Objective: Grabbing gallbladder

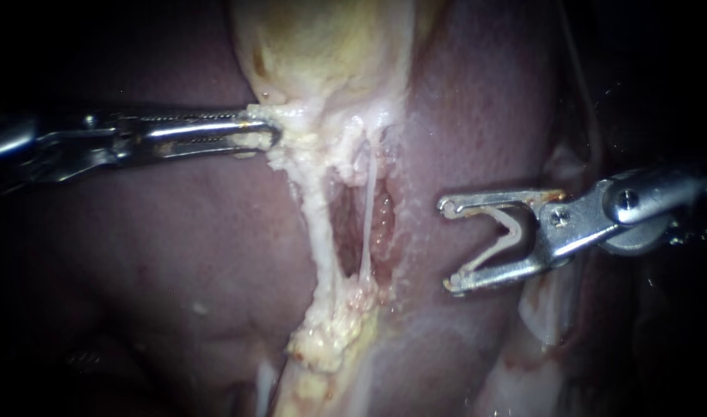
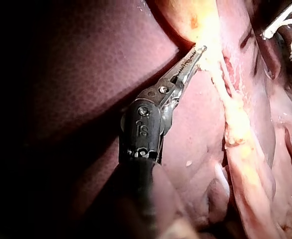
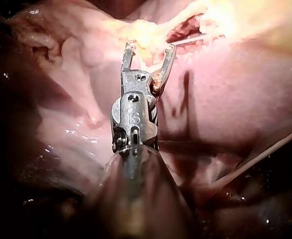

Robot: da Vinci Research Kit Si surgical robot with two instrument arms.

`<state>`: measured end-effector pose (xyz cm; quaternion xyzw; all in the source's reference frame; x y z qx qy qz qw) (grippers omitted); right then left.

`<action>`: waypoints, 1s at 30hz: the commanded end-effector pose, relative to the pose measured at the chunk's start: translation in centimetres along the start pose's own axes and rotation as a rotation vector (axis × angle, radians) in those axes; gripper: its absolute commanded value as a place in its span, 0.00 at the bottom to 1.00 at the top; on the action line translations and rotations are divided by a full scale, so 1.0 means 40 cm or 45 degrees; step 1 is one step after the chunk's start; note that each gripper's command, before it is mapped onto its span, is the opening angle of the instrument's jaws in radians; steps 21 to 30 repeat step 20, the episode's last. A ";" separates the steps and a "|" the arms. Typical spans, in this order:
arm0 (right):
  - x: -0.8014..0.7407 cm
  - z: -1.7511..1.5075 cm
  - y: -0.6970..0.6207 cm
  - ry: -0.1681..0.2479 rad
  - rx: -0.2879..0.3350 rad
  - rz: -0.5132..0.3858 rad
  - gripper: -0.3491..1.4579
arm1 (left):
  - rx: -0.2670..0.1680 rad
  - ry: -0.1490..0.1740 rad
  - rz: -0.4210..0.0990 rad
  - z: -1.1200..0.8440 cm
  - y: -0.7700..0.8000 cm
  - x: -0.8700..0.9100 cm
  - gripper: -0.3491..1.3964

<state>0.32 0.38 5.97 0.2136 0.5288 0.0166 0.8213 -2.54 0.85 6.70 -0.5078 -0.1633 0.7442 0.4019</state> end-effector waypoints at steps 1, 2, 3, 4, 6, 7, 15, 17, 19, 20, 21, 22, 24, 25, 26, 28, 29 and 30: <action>0.0000 -0.0001 0.0000 0.000 0.000 0.000 0.47 | 0.002 0.020 -0.013 -0.0017 -0.0007 0.0021 0.00; 0.0000 -0.0001 0.0000 0.000 0.000 0.000 0.47 | 0.005 0.041 -0.008 -0.0040 -0.0015 0.0047 0.00; 0.0000 -0.0001 0.0000 0.000 0.000 0.000 0.47 | 0.007 0.054 -0.016 -0.0057 -0.0021 0.0064 0.00; 0.0000 -0.0001 0.0000 0.000 0.000 0.000 0.47 | 0.009 0.060 -0.015 -0.0073 -0.0027 0.0079 0.00; 0.0000 -0.0001 0.0000 0.000 0.000 0.000 0.47 | 0.019 0.072 -0.012 -0.0102 -0.0037 0.0101 0.00; 0.0000 -0.0001 0.0000 0.000 0.000 0.000 0.47 | 0.023 0.072 -0.015 -0.0110 -0.0040 0.0105 0.00; 0.0000 -0.0001 0.0000 0.000 0.000 0.000 0.47 | 0.054 0.078 -0.022 -0.0110 -0.0038 0.0101 0.00; 0.0000 -0.0001 0.0000 0.000 0.000 0.000 0.47 | 0.056 0.078 -0.023 -0.0111 -0.0038 0.0101 0.00; 0.0000 -0.0001 0.0000 0.000 0.000 0.000 0.47 | 0.059 0.079 -0.023 -0.0111 -0.0038 0.0100 0.00; 0.0000 -0.0001 0.0000 0.000 0.001 0.000 0.47 | 0.060 0.078 -0.016 -0.0111 -0.0037 0.0100 0.00; 0.0000 -0.0001 0.0000 0.000 0.001 0.000 0.47 | 0.060 0.078 -0.016 -0.0111 -0.0037 0.0100 0.00; 0.0000 -0.0001 0.0000 0.000 0.001 0.000 0.47 | 0.060 0.078 -0.016 -0.0111 -0.0037 0.0100 0.00; 0.0000 -0.0001 0.0000 0.000 0.001 0.000 0.47 | 0.060 0.078 -0.016 -0.0111 -0.0037 0.0100 0.00; 0.0000 -0.0001 0.0000 0.000 0.001 0.000 0.47 | 0.060 0.078 -0.016 -0.0111 -0.0037 0.0100 0.00; 0.0000 -0.0001 0.0000 0.000 0.001 0.000 0.47 | 0.060 0.078 -0.016 -0.0111 -0.0037 0.0100 0.00; 0.0000 -0.0001 0.0000 0.000 0.001 0.000 0.47 | 0.060 0.078 -0.016 -0.0111 -0.0037 0.0100 0.00; 0.0000 -0.0001 0.0000 0.000 0.001 0.000 0.47 | 0.060 0.078 -0.016 -0.0111 -0.0037 0.0100 0.00; 0.0000 -0.0001 0.0000 0.000 0.001 0.000 0.47 | 0.060 0.078 -0.016 -0.0111 -0.0037 0.0100 0.00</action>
